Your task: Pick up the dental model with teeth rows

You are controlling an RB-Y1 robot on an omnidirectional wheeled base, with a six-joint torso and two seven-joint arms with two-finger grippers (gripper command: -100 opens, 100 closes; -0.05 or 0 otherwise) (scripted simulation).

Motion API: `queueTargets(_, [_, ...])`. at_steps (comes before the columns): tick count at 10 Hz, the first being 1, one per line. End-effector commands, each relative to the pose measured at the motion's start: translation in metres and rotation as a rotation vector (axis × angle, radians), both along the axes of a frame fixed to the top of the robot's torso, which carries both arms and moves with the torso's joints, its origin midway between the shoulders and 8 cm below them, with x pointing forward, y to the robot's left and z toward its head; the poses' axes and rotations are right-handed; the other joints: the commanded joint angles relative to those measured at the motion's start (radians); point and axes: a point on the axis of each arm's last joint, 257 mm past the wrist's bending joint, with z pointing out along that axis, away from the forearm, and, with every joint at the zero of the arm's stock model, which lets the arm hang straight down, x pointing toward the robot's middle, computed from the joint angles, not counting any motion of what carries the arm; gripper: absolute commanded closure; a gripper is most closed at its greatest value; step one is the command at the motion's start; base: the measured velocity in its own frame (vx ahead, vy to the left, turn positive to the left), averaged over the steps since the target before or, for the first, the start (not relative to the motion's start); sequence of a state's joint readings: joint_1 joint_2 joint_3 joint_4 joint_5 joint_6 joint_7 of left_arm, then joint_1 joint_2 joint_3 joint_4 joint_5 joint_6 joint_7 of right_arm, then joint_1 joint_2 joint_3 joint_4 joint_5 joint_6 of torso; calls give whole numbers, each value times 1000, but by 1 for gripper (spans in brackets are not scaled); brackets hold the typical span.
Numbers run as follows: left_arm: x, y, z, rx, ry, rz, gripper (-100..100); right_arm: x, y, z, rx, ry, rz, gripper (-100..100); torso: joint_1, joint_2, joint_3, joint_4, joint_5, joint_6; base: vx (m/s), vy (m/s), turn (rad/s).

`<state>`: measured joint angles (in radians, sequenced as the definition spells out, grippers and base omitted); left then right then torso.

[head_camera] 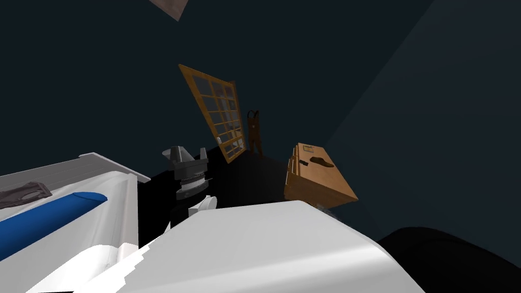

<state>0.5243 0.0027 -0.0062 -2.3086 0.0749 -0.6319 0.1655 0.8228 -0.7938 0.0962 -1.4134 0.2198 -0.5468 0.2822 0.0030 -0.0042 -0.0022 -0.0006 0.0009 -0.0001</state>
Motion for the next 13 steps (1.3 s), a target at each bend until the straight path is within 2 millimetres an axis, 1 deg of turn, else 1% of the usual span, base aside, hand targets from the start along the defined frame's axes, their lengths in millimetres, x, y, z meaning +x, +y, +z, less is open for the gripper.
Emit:
queueTargets(1, [0,0,0,0,0,0,0,-37,-25,-16,-92,101,39,-100,0,0,0,0,0,0,116,94,161])
queueTargets(2, [0,0,0,0,0,0,0,-42,-32,-17,-105,116,37,-100,2,-3,-1,0,0,0,105,63,54])
queueTargets(3, [0,0,0,0,0,0,0,-44,-34,-18,-107,121,34,-100,1,-3,-2,-1,0,0,44,13,-17])
queueTargets(5, [0,0,0,0,0,0,0,-95,-74,-31,-228,255,95,-100,-2,0,0,0,-1,0,101,37,126])
queueTargets(6, [0,0,0,0,0,0,0,-98,-78,-32,-233,263,91,-100,-1,-4,-2,-1,0,-1,117,36,65])
queueTargets(7, [0,0,0,0,0,0,0,-120,-95,-34,-287,321,127,-100,-1,-4,-2,-1,0,0,114,24,83])
queueTargets(8, [0,0,0,0,0,0,0,-147,-118,-36,-344,391,152,-100,-2,-4,-2,-1,0,0,155,15,127])
queueTargets(9, [0,0,0,0,0,0,0,-147,-119,-35,-346,391,154,-100,-3,-6,-3,-1,-1,0,145,34,78])
queueTargets(11, [0,0,0,0,0,0,0,-188,-156,-31,-447,504,219,-100,-1,-8,-5,-2,0,-1,228,31,127])
queueTargets(12, [0,0,0,0,0,0,0,-201,-170,-27,-490,546,256,-100,-1,-12,-7,-3,0,-1,272,18,126])
queueTargets(13, [0,0,0,0,0,0,0,-206,-174,-26,-495,555,251,-100,-2,-14,-8,-3,0,-1,167,-4,61])
